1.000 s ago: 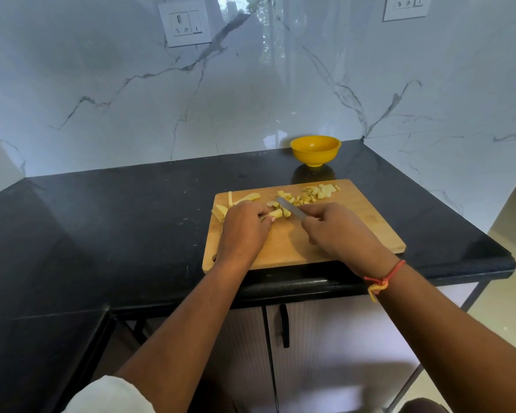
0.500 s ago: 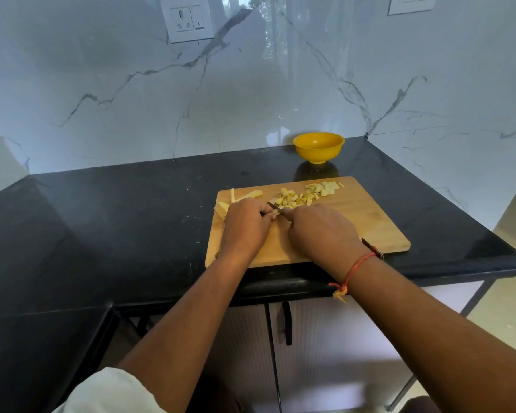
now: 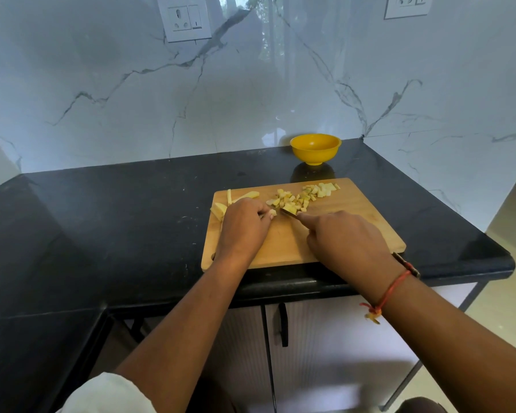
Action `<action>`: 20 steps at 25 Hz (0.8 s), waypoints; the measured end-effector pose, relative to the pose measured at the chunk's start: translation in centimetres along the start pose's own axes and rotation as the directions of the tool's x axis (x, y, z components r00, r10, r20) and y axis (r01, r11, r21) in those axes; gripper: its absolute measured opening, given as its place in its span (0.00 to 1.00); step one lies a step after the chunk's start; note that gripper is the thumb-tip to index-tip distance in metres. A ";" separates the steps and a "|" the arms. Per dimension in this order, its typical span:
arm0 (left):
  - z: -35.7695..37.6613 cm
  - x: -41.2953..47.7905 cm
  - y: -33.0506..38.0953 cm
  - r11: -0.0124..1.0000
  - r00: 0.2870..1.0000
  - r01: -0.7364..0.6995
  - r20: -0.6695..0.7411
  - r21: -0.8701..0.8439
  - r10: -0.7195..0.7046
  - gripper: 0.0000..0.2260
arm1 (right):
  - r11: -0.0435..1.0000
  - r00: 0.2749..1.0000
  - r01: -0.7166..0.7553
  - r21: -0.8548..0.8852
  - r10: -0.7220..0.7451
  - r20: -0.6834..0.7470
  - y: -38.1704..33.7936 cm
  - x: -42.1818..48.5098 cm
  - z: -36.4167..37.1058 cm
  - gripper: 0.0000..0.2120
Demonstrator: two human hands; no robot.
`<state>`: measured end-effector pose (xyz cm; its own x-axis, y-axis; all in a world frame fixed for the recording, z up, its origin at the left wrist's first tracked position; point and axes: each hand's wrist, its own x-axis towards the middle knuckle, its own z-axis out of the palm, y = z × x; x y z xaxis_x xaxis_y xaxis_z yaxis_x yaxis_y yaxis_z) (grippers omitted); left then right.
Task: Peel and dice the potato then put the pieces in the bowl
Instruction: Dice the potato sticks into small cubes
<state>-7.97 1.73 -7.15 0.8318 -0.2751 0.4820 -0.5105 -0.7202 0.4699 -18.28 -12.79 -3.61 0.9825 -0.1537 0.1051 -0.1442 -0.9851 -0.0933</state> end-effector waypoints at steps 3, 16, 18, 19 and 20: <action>-0.1 -0.1 0.0 0.999 1.000 0.024 -0.001 0.023 -0.024 0.06 | 0.977 1.000 -0.003 0.214 0.004 -0.007 0.2 0.1 -0.1 0.22; -0.6 -0.1 0.2 0.996 0.997 0.069 0.034 -0.050 -0.068 0.06 | 0.988 0.998 -0.029 0.152 0.021 0.057 -2.5 2.4 0.3 0.25; -0.6 -0.1 0.2 0.996 0.997 0.069 0.027 -0.053 -0.068 0.06 | 0.994 0.997 -0.046 0.095 0.040 0.064 -3.0 3.1 0.8 0.25; -0.6 -0.1 0.2 0.996 0.997 0.071 0.023 -0.058 -0.070 0.06 | 0.997 0.998 -0.042 0.069 0.038 0.056 -3.3 3.3 1.1 0.25; -0.7 -0.1 0.3 0.995 0.997 0.075 0.020 -0.063 -0.074 0.06 | 0.998 0.999 -0.032 0.055 0.030 0.043 -3.4 3.4 1.3 0.24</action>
<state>-8.37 1.99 -6.60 0.8716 -0.2334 0.4310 -0.4589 -0.6975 0.5503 -14.30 -9.85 -4.25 0.9819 -0.1796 0.0599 -0.1690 -0.9740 -0.1506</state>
